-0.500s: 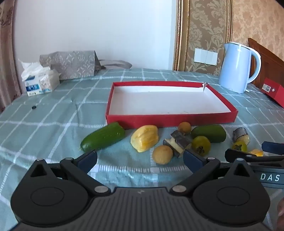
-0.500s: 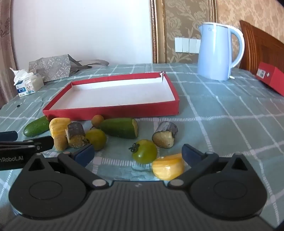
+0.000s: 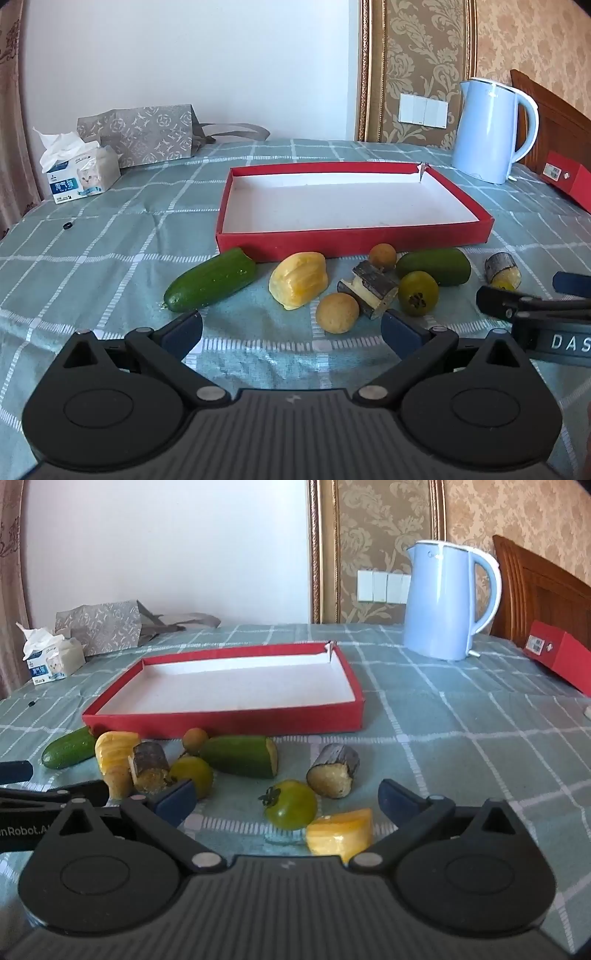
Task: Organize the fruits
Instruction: 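Move the left tool toward the green cucumber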
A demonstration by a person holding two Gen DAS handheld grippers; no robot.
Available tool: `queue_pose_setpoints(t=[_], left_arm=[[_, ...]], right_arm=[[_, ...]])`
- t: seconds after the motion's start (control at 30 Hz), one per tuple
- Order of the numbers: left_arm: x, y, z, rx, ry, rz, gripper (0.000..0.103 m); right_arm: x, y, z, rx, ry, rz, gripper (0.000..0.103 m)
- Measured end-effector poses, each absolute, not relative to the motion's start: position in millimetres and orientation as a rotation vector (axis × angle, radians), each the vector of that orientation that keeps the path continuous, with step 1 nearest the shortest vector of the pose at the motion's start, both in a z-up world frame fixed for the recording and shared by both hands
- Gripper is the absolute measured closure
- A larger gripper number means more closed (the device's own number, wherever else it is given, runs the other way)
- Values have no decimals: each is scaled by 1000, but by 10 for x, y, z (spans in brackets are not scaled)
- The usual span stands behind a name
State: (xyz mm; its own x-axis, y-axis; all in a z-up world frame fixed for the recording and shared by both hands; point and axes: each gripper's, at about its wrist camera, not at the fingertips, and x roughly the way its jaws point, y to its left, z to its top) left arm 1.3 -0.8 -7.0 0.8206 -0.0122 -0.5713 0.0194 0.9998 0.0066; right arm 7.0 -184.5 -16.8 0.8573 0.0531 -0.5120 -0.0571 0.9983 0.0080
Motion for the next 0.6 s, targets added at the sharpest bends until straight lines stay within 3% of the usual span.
queue_pose_setpoints(t=[0.6], left_arm=[[77,-39,-132,26,622,-33,0]], right_arm=[[83,-1853,-159,-25,512,60,0]])
